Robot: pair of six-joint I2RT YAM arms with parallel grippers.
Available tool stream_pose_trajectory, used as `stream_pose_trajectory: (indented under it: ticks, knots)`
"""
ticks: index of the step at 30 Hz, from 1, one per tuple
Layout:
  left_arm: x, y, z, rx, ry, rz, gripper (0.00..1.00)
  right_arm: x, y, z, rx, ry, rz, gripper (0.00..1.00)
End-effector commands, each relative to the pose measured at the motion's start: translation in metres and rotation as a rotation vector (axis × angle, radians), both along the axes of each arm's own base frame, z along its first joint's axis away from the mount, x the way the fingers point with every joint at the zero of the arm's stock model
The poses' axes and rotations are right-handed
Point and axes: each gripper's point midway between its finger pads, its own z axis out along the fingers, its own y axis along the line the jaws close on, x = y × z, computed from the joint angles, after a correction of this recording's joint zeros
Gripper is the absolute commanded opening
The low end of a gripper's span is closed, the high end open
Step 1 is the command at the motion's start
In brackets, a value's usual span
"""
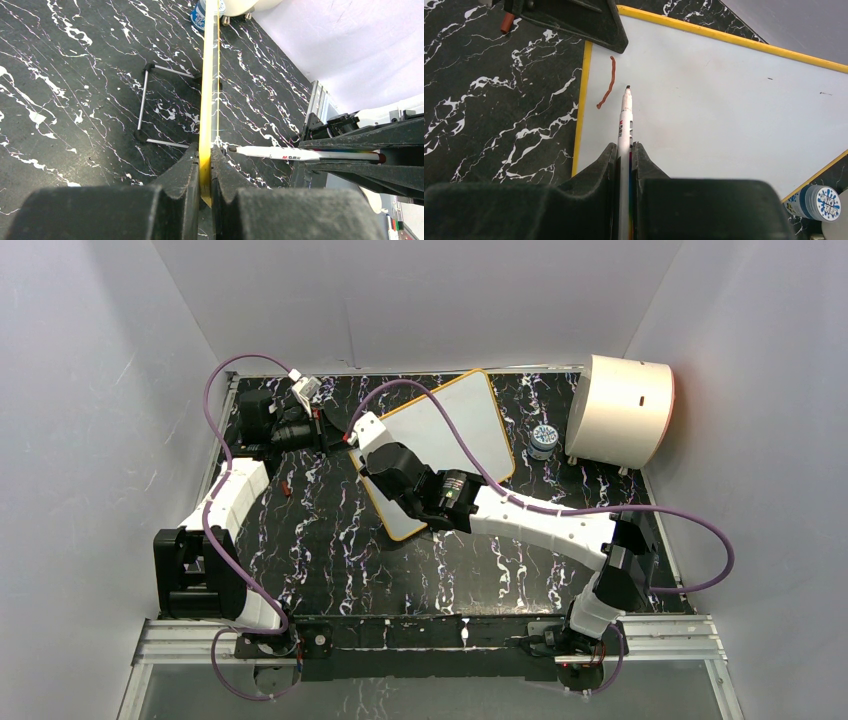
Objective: Write a sentence on the whiteboard
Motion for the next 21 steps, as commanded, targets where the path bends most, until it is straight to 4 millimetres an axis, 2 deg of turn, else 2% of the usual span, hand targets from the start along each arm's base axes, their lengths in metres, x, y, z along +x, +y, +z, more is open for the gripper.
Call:
stream_pose_trajectory:
  ticks: [1,21]
  knots:
    - [-0.0198,-0.0106,-0.0214,0.022,0.082,-0.056,0.00,0.0073,0.0080,0.0237,0.069,-0.057,-0.026,0.00]
    - [-0.0203,-0.0112,-0.0214,0.021,0.081,-0.061,0.00,0.0159,0.0116,0.0223,0.070,-0.076,-0.058,0.00]
